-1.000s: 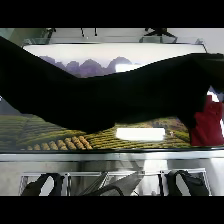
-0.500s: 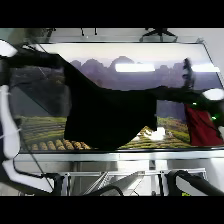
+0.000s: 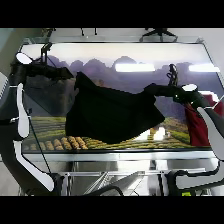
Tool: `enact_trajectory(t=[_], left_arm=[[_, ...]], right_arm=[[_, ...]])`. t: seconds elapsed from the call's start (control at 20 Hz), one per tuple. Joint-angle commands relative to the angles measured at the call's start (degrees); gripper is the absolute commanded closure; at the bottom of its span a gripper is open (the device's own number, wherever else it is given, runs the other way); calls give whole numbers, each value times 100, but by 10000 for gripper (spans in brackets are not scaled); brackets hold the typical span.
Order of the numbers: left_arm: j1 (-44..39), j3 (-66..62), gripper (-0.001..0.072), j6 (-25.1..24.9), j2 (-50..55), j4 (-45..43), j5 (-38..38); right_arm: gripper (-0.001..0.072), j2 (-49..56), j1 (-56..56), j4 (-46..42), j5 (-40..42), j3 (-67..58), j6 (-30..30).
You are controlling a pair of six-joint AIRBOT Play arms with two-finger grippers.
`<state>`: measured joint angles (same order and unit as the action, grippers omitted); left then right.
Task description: Fold the shirts.
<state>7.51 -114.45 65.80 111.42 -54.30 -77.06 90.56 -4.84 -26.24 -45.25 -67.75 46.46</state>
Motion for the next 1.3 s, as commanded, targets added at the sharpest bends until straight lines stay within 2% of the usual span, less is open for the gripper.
enact_trajectory(t=[0.0,0.1,0.25,0.35,0.55,0.8,0.95,1.0,1.1,1.15,1.25], left_arm=[[496,629,-1,396,-387,-22,-844],[780,1537,-1,520,-813,-24,-1174],[1099,3405,-1,448,-1582,-31,-1051],[1241,4559,-1,378,-1985,-181,-791],[1305,6118,-1,153,-2393,-103,-487],[890,6669,0,-85,-2470,181,120],[597,6666,242,-114,-2468,186,273],[509,6666,279,-138,-2470,186,269],[391,6666,644,-195,-2470,179,247],[372,6666,695,-234,-2470,181,247],[389,6666,695,-232,-2470,179,245]], right_arm=[[405,-223,-380,-868,-730,-350,470],[404,-566,-798,-1838,-1344,-337,1097],[403,-933,-1432,-2400,-2159,-42,1209],[200,-1021,-1880,-2428,-2389,229,1217],[195,-927,-2422,-2435,-2503,671,1040],[195,-431,-2181,-2439,-2874,776,667],[195,-74,-1915,-2435,-2850,776,603],[195,33,-1814,-2437,-2852,776,577],[195,225,-1628,-2439,-2839,776,533],[195,308,-1558,-2470,-2802,774,533],[196,415,-1475,-2677,-2702,774,538]])
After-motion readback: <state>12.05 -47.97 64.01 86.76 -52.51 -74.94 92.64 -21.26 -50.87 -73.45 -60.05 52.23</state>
